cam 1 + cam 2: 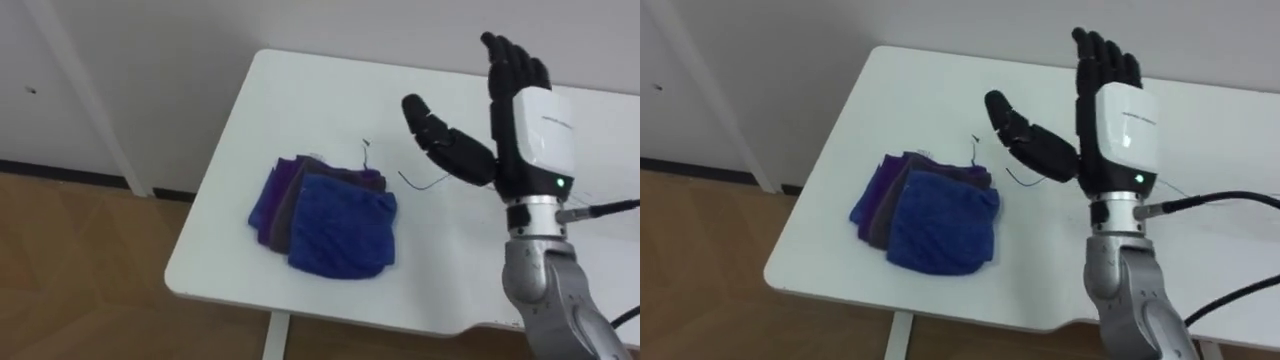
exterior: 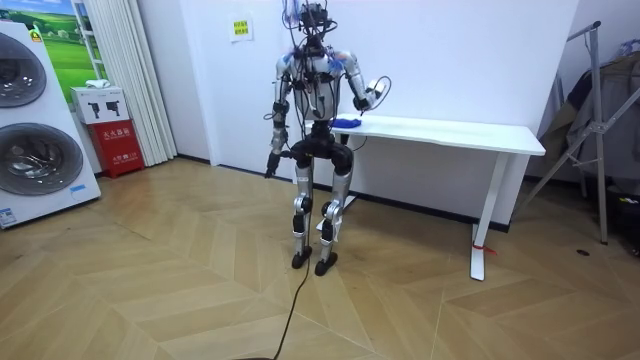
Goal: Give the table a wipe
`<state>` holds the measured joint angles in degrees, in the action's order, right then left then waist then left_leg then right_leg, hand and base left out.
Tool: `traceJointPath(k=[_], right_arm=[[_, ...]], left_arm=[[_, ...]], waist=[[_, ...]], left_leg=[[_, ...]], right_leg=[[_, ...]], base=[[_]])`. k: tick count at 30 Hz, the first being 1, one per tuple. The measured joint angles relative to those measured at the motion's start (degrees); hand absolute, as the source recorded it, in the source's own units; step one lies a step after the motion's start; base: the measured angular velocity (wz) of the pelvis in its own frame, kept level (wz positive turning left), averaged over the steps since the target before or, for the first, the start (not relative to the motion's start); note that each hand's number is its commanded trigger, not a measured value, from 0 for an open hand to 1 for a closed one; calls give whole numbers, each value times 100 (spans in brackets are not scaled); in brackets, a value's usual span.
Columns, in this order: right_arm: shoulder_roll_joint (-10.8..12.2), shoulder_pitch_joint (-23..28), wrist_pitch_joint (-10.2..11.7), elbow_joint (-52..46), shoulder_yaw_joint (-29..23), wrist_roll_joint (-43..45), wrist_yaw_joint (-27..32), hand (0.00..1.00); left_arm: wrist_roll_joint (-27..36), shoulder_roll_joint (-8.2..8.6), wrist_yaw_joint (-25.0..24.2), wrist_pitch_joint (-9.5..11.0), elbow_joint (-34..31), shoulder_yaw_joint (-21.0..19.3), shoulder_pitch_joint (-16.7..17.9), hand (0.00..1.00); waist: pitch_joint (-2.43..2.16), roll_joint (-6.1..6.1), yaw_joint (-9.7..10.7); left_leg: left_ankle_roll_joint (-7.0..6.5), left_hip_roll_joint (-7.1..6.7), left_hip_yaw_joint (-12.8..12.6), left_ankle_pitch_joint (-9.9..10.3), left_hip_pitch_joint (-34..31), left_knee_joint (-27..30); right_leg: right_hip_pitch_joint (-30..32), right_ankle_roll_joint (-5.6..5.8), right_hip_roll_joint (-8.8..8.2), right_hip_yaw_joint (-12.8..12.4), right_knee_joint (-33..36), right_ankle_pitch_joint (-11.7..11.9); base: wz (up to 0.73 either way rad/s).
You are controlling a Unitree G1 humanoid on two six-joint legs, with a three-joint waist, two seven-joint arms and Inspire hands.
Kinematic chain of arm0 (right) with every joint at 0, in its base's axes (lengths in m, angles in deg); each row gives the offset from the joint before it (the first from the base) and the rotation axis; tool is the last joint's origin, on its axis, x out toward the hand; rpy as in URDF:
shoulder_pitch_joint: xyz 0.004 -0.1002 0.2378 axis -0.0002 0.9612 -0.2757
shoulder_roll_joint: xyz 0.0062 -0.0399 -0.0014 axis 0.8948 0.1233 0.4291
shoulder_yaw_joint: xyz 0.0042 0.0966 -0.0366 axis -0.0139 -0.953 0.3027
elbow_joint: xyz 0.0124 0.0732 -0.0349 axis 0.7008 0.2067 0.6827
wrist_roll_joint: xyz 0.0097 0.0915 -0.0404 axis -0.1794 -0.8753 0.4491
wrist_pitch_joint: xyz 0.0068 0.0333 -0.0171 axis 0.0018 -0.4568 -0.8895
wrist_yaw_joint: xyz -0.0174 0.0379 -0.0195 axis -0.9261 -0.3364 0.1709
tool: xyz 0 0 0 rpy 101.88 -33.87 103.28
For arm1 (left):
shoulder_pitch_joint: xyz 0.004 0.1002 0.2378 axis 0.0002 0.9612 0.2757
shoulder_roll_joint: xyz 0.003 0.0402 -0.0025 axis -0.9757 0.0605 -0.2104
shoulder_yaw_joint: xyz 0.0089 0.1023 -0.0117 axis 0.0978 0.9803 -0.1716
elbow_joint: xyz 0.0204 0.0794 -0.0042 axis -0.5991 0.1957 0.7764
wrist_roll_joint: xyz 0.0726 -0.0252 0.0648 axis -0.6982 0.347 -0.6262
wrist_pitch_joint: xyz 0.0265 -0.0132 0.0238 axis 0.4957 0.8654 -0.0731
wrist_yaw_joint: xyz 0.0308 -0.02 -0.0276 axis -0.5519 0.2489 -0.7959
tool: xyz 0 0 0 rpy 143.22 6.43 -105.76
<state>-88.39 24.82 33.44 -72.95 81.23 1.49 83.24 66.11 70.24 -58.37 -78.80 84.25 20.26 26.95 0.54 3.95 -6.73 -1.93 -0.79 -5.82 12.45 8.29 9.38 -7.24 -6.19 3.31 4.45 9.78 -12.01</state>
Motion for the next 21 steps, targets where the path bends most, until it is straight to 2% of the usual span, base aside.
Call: traceJointPath(k=[7, 12, 15, 21], right_arm=[[-9, -29, -63, 310, 373, 311, -619, 0], [-5, -46, -100, 691, 449, 503, -915, 0], [-10, -48, -181, 993, 522, 569, -1023, 0], [-49, -46, -301, 1550, 979, 737, -1334, 0]], left_arm=[[-214, -55, -69, 5, -6, -2, -46, 0], [-239, -57, -104, 4, -5, 3, -63, 0], [-240, -54, -104, 0, -6, 6, -68, 0], [-262, -55, -128, -4, -34, 2, -66, 0]], waist=[[-42, 76, -215], [-7, 109, -336], [-2, 116, -454], [3, 108, -582]], left_leg=[[-1, -14, 132, -1, -10, 0], [-4, -31, 234, -2, -17, 16], [-10, -40, 281, -6, -35, 25], [-12, -49, 309, -7, -101, 29]], right_leg=[[-31, 0, -13, 92, -10, 0], [-60, 0, -29, 174, -17, 0], [-56, 1, -36, 205, -51, -1], [-32, 3, -41, 240, -106, 6]], base=[[8], [10], [6], [2]])
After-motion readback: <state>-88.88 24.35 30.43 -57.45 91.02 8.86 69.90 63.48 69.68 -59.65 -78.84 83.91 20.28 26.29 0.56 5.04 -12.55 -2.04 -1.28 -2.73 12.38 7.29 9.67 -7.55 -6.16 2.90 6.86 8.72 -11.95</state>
